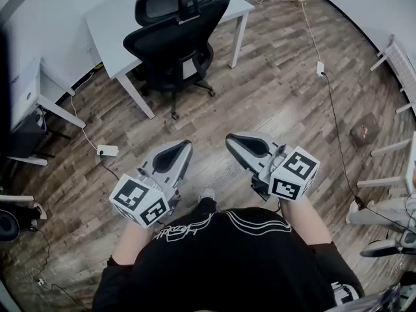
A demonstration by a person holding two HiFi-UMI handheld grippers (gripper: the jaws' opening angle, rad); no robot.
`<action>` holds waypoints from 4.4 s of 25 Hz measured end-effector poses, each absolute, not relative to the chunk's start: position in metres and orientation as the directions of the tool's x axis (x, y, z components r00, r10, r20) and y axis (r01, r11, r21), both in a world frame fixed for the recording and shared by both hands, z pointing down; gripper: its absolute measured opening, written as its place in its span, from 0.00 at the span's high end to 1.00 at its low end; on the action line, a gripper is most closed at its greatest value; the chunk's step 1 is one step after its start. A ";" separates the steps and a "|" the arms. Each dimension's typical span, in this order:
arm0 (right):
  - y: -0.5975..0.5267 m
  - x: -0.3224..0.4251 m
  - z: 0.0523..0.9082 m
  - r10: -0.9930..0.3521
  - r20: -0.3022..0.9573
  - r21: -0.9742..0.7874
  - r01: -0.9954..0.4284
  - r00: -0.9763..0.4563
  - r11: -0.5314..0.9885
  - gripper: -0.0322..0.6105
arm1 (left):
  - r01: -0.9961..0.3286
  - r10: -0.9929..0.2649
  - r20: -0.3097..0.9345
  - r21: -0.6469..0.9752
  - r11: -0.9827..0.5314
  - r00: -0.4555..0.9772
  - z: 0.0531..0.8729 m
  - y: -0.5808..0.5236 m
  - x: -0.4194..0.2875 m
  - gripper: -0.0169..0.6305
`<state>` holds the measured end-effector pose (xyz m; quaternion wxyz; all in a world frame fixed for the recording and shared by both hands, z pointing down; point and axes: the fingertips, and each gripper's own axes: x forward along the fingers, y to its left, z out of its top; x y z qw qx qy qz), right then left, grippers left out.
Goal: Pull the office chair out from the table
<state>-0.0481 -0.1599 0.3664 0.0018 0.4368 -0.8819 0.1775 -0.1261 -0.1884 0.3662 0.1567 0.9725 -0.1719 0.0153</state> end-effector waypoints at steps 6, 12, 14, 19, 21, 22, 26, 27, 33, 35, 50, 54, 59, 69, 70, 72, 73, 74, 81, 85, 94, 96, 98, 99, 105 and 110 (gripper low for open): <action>-0.219 -0.051 0.348 -0.802 0.180 -0.195 -0.820 -0.570 0.539 0.89 | -0.395 -0.389 0.073 0.225 -0.891 0.918 0.351 -0.262 -0.152 0.96; -0.255 -0.031 0.324 -0.827 0.140 -0.157 -0.837 -0.544 0.524 0.89 | -0.435 -0.432 0.051 0.120 -0.892 0.900 0.331 -0.297 -0.153 0.96; -0.270 -0.022 0.321 -0.831 0.123 -0.148 -0.838 -0.542 0.525 0.89 | -0.448 -0.445 0.055 0.115 -0.887 0.894 0.333 -0.310 -0.149 0.96; -0.317 0.005 0.322 -0.820 0.109 -0.132 -0.826 -0.562 0.548 0.89 | -0.488 -0.484 0.075 0.073 -0.870 0.872 0.336 -0.346 -0.130 0.96; -0.339 0.017 0.323 -0.806 0.108 -0.132 -0.812 -0.582 0.568 0.89 | -0.509 -0.504 0.077 0.067 -0.858 0.860 0.337 -0.365 -0.121 0.96; -0.352 0.025 0.324 -0.800 0.110 -0.132 -0.806 -0.590 0.577 0.89 | -0.521 -0.516 0.081 0.065 -0.851 0.853 0.338 -0.375 -0.115 0.96; -0.403 0.060 0.325 -0.780 0.117 -0.135 -0.787 -0.615 0.601 0.89 | -0.565 -0.559 0.105 0.048 -0.823 0.823 0.340 -0.419 -0.085 0.96; -0.417 0.069 0.323 -0.776 0.118 -0.130 -0.785 -0.619 0.606 0.89 | -0.575 -0.569 0.108 0.046 -0.817 0.815 0.340 -0.430 -0.078 0.96; -0.493 0.127 0.321 -0.786 0.147 -0.051 -0.798 -0.601 0.601 0.89 | -0.654 -0.643 0.140 0.047 -0.755 0.753 0.343 -0.496 -0.055 0.96; -0.514 0.143 0.321 -0.781 0.153 -0.052 -0.794 -0.606 0.606 0.89 | -0.676 -0.665 0.151 0.028 -0.737 0.731 0.345 -0.513 -0.051 0.96; -0.637 0.198 0.344 -0.744 0.310 0.282 -0.690 -0.592 0.666 0.51 | -0.722 -0.759 0.292 -0.244 -0.647 0.582 0.370 -0.593 -0.056 0.60; -0.661 0.204 0.366 -0.716 0.421 0.437 -0.567 -0.556 0.698 0.50 | -0.691 -0.771 0.350 -0.347 -0.635 0.533 0.380 -0.609 -0.068 0.59; -0.685 0.211 0.391 -0.729 0.491 0.632 -0.382 -0.477 0.675 0.50 | -0.635 -0.772 0.422 -0.443 -0.633 0.475 0.393 -0.628 -0.081 0.59; -0.712 0.224 0.432 -0.696 0.626 0.714 -0.100 -0.351 0.693 0.51 | -0.374 -0.689 0.621 -0.579 -0.724 0.373 0.428 -0.650 -0.098 0.59; -0.712 0.224 0.434 -0.692 0.632 0.713 -0.088 -0.348 0.695 0.51 | -0.338 -0.674 0.649 -0.583 -0.739 0.353 0.433 -0.651 -0.099 0.59; -0.714 0.222 0.436 -0.690 0.638 0.716 -0.068 -0.342 0.695 0.51 | -0.267 -0.650 0.696 -0.593 -0.760 0.304 0.442 -0.653 -0.104 0.59; -0.715 0.222 0.437 -0.690 0.640 0.717 -0.059 -0.338 0.694 0.51 | -0.238 -0.643 0.713 -0.597 -0.766 0.281 0.446 -0.654 -0.108 0.59; -0.716 0.222 0.438 -0.688 0.644 0.716 -0.053 -0.334 0.696 0.51 | -0.219 -0.636 0.726 -0.597 -0.772 0.262 0.449 -0.655 -0.111 0.59; -0.720 0.223 0.434 -0.688 0.648 0.713 -0.058 -0.327 0.699 0.59 | -0.180 -0.632 0.746 -0.606 -0.775 0.211 0.454 -0.662 -0.121 0.70; -0.720 0.223 0.436 -0.685 0.664 0.710 -0.035 -0.299 0.703 0.60 | -0.165 -0.616 0.765 -0.594 -0.787 0.187 0.454 -0.663 -0.121 0.73; -0.718 0.225 0.437 -0.681 0.697 0.693 -0.034 -0.225 0.721 0.61 | -0.178 -0.617 0.770 -0.593 -0.786 0.160 0.456 -0.662 -0.121 0.73; -0.714 0.225 0.437 -0.683 0.697 0.694 -0.034 -0.218 0.719 0.61 | -0.186 -0.619 0.771 -0.593 -0.784 0.153 0.458 -0.657 -0.121 0.73; -0.710 0.226 0.438 -0.687 0.695 0.696 -0.036 -0.212 0.717 0.61 | -0.189 -0.621 0.770 -0.594 -0.782 0.149 0.458 -0.654 -0.121 0.73; -0.708 0.226 0.438 -0.688 0.695 0.697 -0.039 -0.210 0.716 0.61 | -0.189 -0.621 0.770 -0.594 -0.782 0.149 0.458 -0.653 -0.121 0.73; -0.680 0.233 0.441 -0.692 0.697 0.698 -0.046 -0.188 0.715 0.61 | -0.193 -0.627 0.766 -0.599 -0.777 0.143 0.461 -0.631 -0.116 0.73; -0.632 0.243 0.443 -0.717 0.668 0.719 -0.075 -0.200 0.691 0.61 | -0.187 -0.637 0.758 -0.611 -0.769 0.143 0.462 -0.590 -0.106 0.73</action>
